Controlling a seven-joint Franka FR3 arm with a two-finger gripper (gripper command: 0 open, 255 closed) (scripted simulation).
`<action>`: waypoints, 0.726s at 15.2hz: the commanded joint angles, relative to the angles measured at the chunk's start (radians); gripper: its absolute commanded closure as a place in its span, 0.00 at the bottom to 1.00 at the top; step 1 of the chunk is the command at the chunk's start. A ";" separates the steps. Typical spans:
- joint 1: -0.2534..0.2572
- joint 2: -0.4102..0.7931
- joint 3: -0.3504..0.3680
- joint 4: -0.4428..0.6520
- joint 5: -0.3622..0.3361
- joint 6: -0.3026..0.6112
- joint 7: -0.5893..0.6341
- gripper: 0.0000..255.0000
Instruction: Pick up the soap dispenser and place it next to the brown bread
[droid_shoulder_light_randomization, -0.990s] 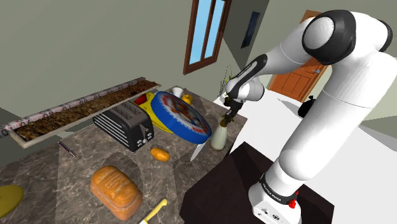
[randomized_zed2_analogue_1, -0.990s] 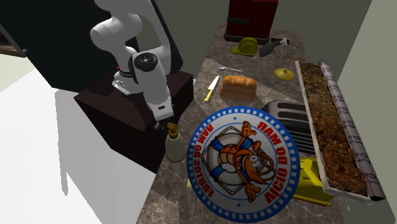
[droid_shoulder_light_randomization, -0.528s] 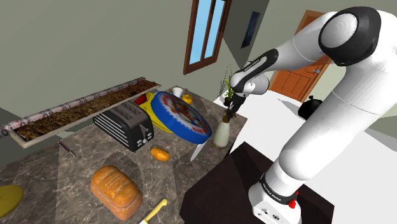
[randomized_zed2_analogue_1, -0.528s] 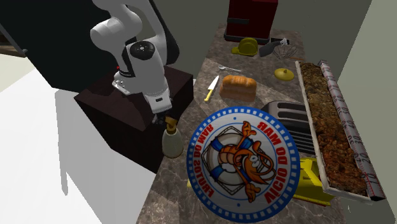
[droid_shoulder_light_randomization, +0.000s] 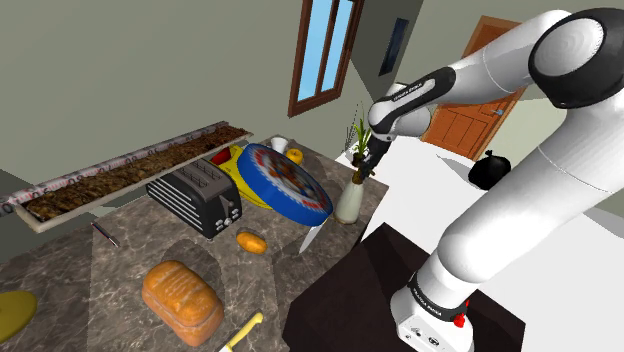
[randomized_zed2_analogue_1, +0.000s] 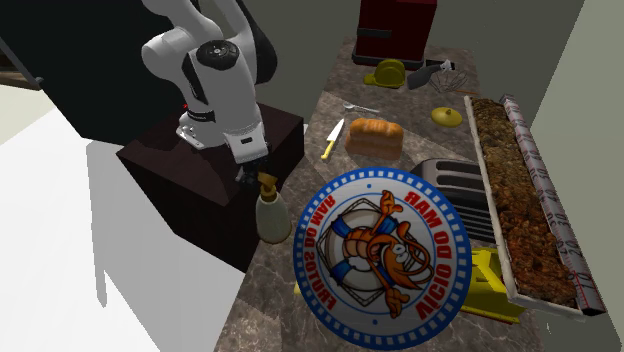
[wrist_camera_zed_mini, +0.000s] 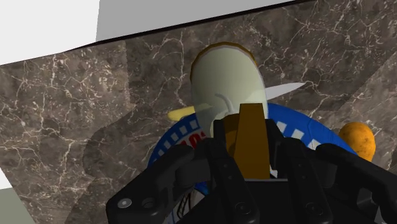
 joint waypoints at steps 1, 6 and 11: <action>-0.003 -0.020 0.004 0.012 -0.011 -0.030 0.010 1.00; -0.010 -0.073 0.014 0.039 -0.037 -0.107 0.033 1.00; -0.016 -0.118 0.025 0.072 -0.053 -0.182 0.050 1.00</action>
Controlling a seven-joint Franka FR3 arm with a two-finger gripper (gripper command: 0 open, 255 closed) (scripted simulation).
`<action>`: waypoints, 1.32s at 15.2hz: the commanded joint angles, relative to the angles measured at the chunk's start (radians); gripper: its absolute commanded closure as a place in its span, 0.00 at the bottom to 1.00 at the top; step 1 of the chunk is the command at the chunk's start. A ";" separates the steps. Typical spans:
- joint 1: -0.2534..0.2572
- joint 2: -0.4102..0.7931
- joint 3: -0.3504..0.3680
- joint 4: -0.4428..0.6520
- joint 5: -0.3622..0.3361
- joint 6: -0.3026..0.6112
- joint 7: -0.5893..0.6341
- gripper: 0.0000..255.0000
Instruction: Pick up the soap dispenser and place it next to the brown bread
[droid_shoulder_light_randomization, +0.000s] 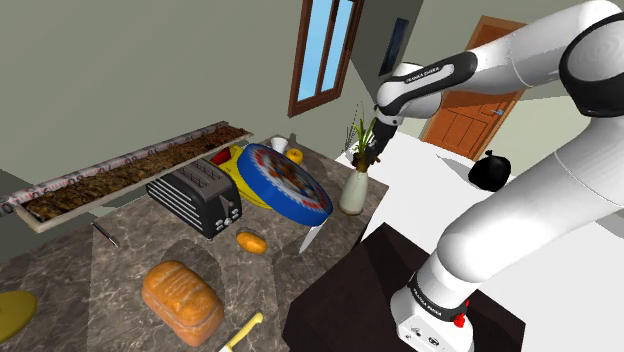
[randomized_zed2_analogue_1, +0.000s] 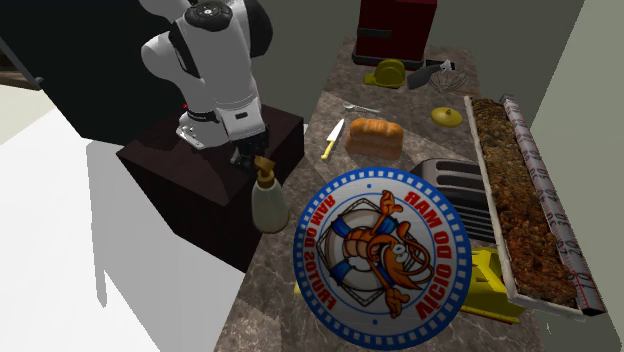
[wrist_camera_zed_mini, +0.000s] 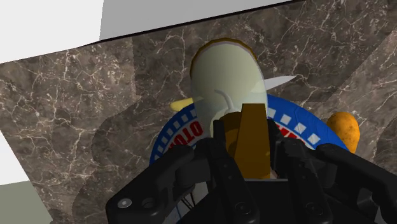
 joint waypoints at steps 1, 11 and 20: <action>-0.003 -0.017 0.003 0.014 -0.006 -0.030 0.004 1.00; -0.008 -0.082 0.024 0.099 -0.021 -0.177 0.026 1.00; -0.007 -0.118 0.040 0.191 -0.024 -0.304 0.038 1.00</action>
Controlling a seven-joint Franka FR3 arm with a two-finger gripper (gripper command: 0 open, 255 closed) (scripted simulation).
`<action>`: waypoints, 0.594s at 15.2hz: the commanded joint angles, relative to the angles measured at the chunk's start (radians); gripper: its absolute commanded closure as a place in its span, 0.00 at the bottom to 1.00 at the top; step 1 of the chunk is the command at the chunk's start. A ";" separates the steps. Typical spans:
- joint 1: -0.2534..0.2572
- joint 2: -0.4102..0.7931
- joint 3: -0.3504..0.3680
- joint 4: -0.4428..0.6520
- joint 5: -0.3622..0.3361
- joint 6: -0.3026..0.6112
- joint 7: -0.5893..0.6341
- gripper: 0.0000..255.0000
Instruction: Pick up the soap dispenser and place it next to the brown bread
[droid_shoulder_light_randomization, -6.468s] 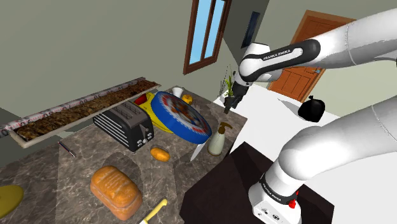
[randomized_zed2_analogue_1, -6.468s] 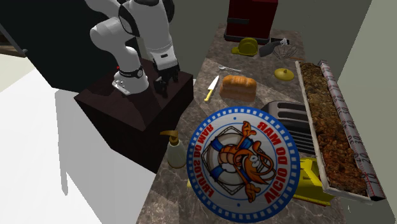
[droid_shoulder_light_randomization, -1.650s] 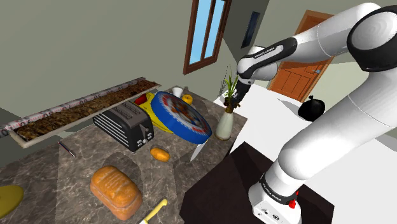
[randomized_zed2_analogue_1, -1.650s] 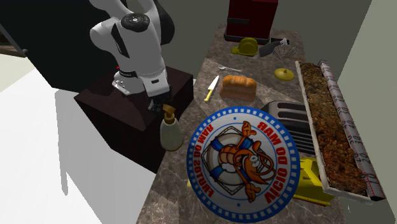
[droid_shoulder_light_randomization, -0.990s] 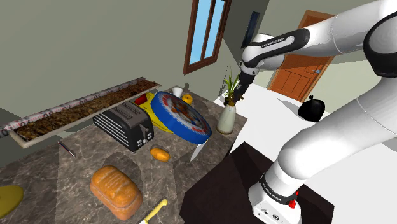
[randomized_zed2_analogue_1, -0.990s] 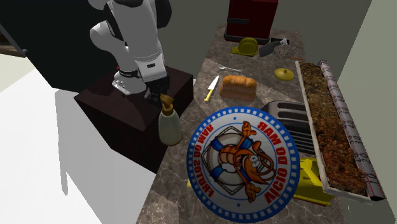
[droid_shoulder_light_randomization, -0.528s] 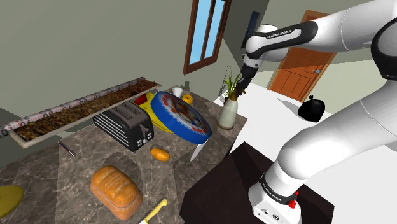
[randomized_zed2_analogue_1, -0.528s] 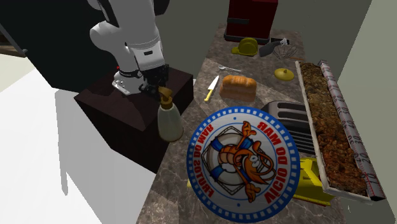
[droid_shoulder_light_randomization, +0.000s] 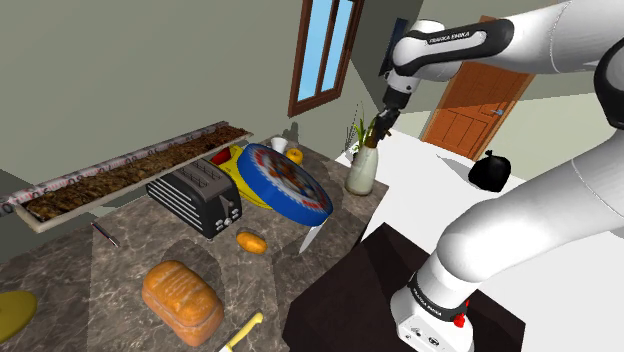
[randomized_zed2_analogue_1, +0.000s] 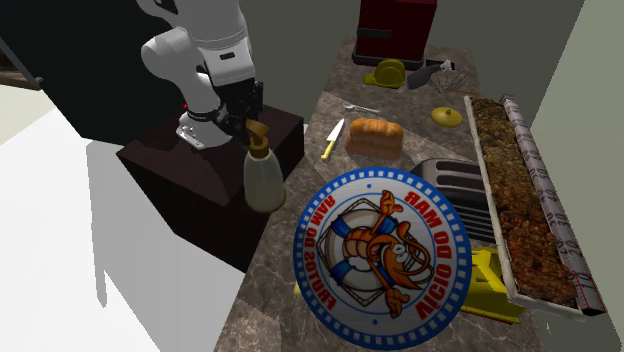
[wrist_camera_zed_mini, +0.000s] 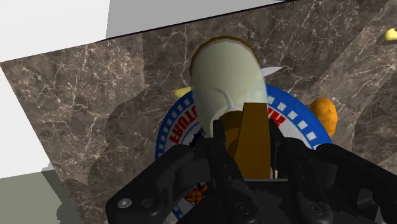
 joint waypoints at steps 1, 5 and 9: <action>0.000 -0.006 0.003 0.022 0.000 -0.028 0.001 1.00; 0.011 -0.010 0.023 0.050 0.007 -0.060 0.027 1.00; 0.051 0.014 0.086 0.037 0.036 -0.025 0.116 1.00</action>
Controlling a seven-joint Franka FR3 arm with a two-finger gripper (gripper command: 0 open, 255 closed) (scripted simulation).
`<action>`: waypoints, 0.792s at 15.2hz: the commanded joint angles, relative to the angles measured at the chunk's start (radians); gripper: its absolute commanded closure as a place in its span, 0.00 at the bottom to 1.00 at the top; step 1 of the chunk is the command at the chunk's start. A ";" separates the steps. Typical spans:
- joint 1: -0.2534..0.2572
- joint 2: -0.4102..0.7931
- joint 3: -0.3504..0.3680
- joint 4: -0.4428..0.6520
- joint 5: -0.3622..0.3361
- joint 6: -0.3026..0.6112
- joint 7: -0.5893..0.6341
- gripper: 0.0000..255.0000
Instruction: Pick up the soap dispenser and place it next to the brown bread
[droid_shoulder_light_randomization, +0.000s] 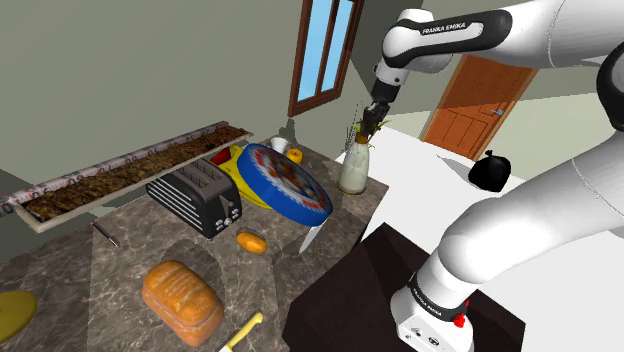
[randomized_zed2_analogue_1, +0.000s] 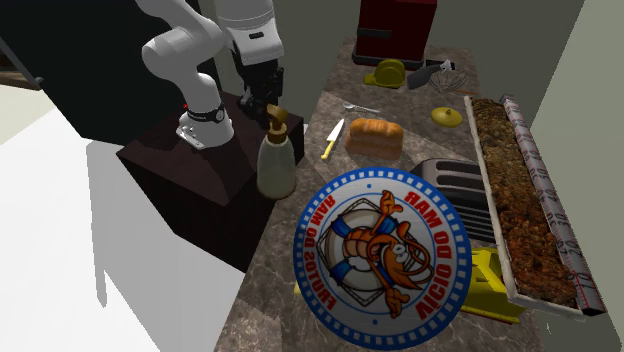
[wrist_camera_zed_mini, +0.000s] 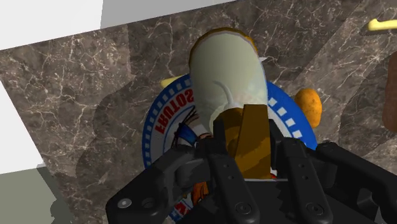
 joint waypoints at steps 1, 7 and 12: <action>0.023 0.022 0.032 0.003 0.017 0.019 0.046 1.00; 0.087 0.094 0.118 0.024 0.060 0.070 0.172 1.00; 0.138 0.178 0.184 0.075 0.088 0.107 0.272 1.00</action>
